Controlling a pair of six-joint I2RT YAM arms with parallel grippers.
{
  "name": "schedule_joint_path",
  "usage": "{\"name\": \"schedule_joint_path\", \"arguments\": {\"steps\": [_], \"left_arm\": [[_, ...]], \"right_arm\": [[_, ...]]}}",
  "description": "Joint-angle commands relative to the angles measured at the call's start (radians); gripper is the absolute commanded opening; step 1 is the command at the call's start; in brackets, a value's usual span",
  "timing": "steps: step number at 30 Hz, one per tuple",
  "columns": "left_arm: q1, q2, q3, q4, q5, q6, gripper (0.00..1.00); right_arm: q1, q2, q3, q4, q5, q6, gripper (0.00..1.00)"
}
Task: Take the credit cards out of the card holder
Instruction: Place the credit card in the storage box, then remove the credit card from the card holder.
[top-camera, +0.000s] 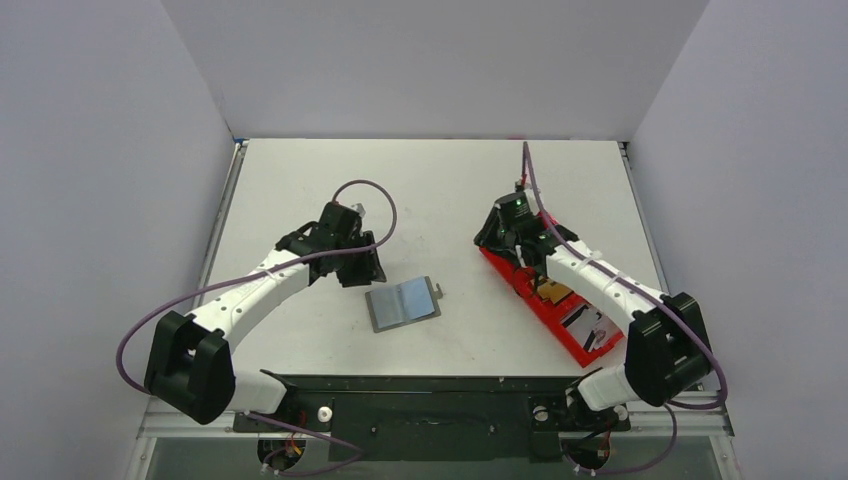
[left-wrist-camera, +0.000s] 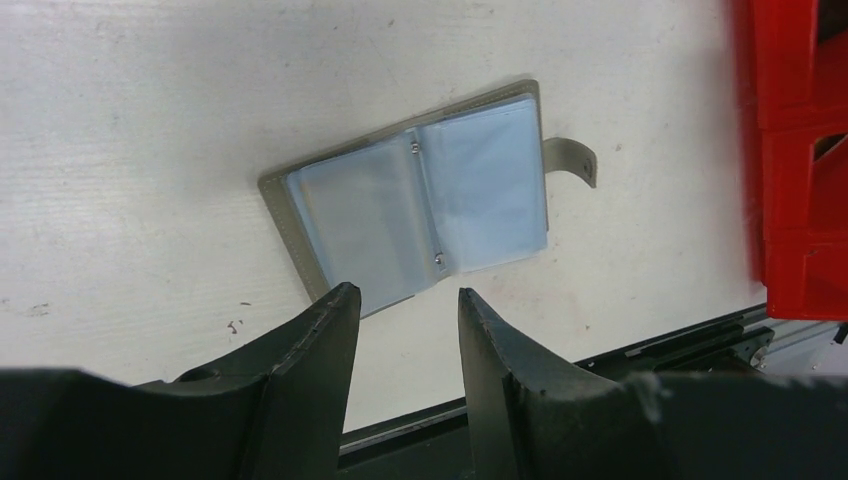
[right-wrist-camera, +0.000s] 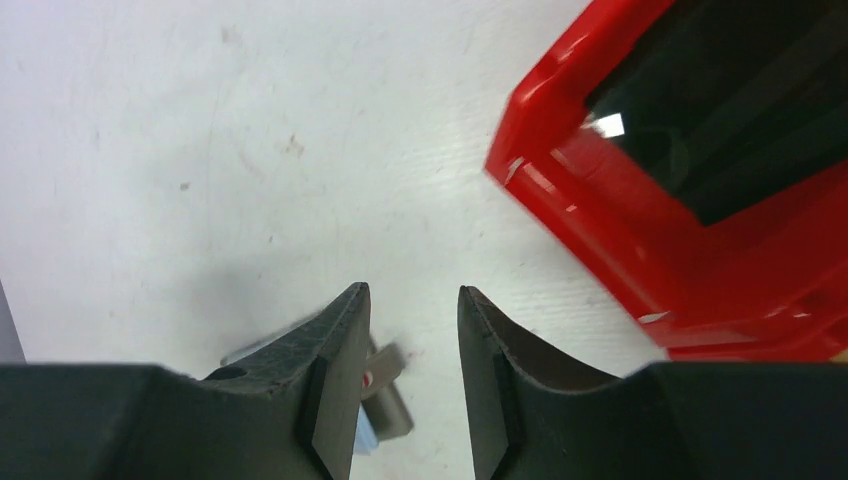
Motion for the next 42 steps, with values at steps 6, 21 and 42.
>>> {"name": "schedule_joint_path", "arguments": {"steps": [6,21,42], "left_arm": [[0.044,-0.090,-0.100,0.007,-0.108,-0.073,0.39],[0.154,-0.138,-0.186,0.021,-0.083,-0.077,0.39],[0.186,-0.109,-0.205,0.064,-0.010,-0.049,0.39]], "right_arm": [[0.277,0.038,0.019,0.089,-0.021,-0.033,0.35],[0.558,0.416,0.279,0.037,0.009,-0.121,0.40],[0.611,0.570,0.386,-0.066,0.075,-0.147,0.43]]}}
